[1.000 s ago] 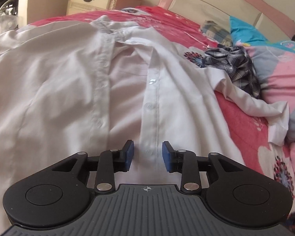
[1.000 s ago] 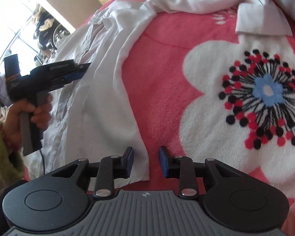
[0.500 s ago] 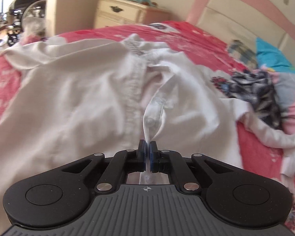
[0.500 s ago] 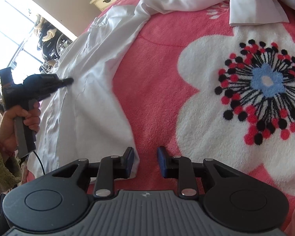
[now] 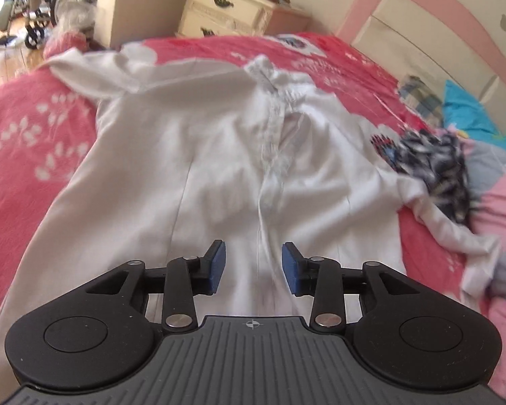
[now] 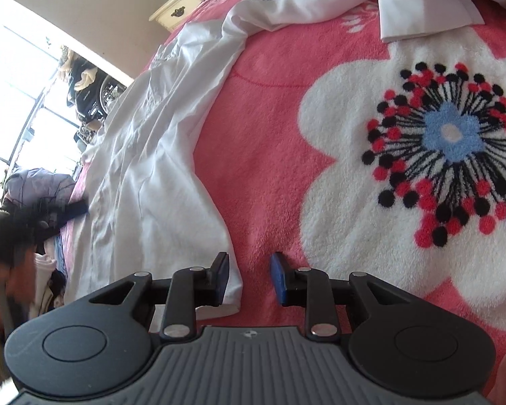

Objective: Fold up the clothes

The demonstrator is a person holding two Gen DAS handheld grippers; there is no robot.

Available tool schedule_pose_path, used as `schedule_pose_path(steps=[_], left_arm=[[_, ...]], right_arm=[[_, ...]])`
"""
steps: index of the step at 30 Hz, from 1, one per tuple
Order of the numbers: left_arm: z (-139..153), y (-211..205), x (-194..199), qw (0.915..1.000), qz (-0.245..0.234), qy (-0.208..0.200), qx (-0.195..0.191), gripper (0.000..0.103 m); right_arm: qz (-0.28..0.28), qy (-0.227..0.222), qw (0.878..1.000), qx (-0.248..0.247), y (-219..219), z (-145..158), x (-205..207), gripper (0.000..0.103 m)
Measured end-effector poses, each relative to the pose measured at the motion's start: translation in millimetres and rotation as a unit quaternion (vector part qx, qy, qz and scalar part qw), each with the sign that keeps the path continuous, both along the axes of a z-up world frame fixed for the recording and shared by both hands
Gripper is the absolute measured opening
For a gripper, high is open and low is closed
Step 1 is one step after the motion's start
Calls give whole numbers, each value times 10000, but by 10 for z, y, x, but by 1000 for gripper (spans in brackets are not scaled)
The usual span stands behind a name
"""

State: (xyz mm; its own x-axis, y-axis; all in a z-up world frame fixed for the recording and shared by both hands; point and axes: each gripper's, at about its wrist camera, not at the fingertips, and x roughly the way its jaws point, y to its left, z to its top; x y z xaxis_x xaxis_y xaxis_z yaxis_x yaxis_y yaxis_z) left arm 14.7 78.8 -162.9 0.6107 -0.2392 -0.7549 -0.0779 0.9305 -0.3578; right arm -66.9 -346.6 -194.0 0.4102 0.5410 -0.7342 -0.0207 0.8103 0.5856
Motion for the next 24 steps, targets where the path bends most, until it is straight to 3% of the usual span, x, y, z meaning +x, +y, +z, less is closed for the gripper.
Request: schedule_pose_path(steps=[5, 8, 12, 14, 15, 16, 18, 24], left_arm=[[-166, -302, -628, 9938, -1032, 426, -8, 37], [-360, -533, -806, 9890, -1355, 480, 350, 37], [-417, -589, -844, 9903, -1303, 291, 394, 36], [-414, -583, -843, 9914, -1247, 177, 343, 31], [-402, -555, -878, 9916, -1242, 146, 321, 22], [-402, -529, -904, 9919, -1235, 122, 278, 14], [-388, -456, -920, 9934, -1137, 71, 127, 3], [-177, -160, -1041, 9959, -738, -357, -391, 0]], right_arm=[[45, -31, 9996, -278, 105, 150, 34, 34], [101, -26, 9989, -465, 183, 215, 52, 34], [178, -36, 9970, -748, 302, 258, 86, 34], [291, 71, 9951, -943, 407, 226, 108, 34], [382, 122, 9933, -1086, 476, 201, 117, 33], [522, 134, 9905, -1262, 564, 178, 119, 30], [778, 130, 9816, -1737, 724, 181, 109, 2], [207, -120, 9770, -2118, 667, 472, 9, 2]])
